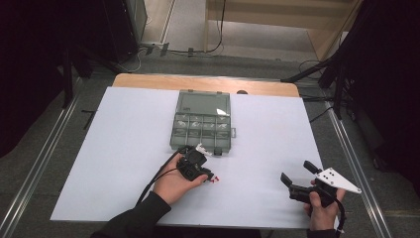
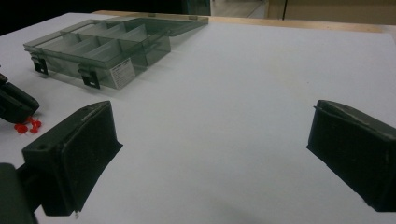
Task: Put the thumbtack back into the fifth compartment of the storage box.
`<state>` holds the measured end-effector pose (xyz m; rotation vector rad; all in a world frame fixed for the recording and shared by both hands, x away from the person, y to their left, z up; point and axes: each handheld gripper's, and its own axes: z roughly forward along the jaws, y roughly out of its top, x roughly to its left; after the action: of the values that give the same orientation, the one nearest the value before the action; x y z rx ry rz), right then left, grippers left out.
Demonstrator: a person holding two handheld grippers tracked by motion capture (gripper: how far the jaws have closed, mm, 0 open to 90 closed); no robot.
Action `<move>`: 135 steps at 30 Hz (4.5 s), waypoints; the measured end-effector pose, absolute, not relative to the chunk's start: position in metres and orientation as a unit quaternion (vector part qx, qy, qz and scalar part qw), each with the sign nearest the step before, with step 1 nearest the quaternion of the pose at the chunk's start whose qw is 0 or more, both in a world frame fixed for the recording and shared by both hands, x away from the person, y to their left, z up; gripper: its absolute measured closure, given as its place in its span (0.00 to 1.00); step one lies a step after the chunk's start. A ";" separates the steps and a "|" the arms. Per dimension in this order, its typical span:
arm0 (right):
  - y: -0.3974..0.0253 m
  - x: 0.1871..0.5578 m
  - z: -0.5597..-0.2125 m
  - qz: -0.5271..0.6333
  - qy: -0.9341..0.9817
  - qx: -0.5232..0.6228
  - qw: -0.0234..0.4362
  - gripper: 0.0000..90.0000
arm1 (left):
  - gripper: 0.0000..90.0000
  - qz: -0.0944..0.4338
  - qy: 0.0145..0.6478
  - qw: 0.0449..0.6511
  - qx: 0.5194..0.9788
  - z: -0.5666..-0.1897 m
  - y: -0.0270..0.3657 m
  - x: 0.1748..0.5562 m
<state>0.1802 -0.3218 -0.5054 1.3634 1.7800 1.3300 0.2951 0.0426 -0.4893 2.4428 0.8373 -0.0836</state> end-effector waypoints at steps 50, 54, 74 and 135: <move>-0.322 0.180 -0.506 0.491 0.658 0.506 0.265 0.02 | 0.92 0.001 0.307 0.303 0.902 -0.480 0.048 0.297; -0.323 0.180 -0.506 0.491 0.659 0.503 0.267 0.02 | 0.92 0.004 0.306 0.300 0.903 -0.479 0.051 0.299; -0.321 0.180 -0.506 0.493 0.658 0.501 0.270 0.02 | 0.92 0.002 0.316 0.306 0.898 -0.467 0.067 0.311; -0.321 0.180 -0.507 0.487 0.659 0.505 0.269 0.07 | 0.92 0.032 0.338 0.306 0.889 -0.434 0.109 0.338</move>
<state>0.1801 -0.3206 -0.5074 1.3616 1.7777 1.3138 0.3382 0.1087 -0.4337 2.3535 0.8946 0.0853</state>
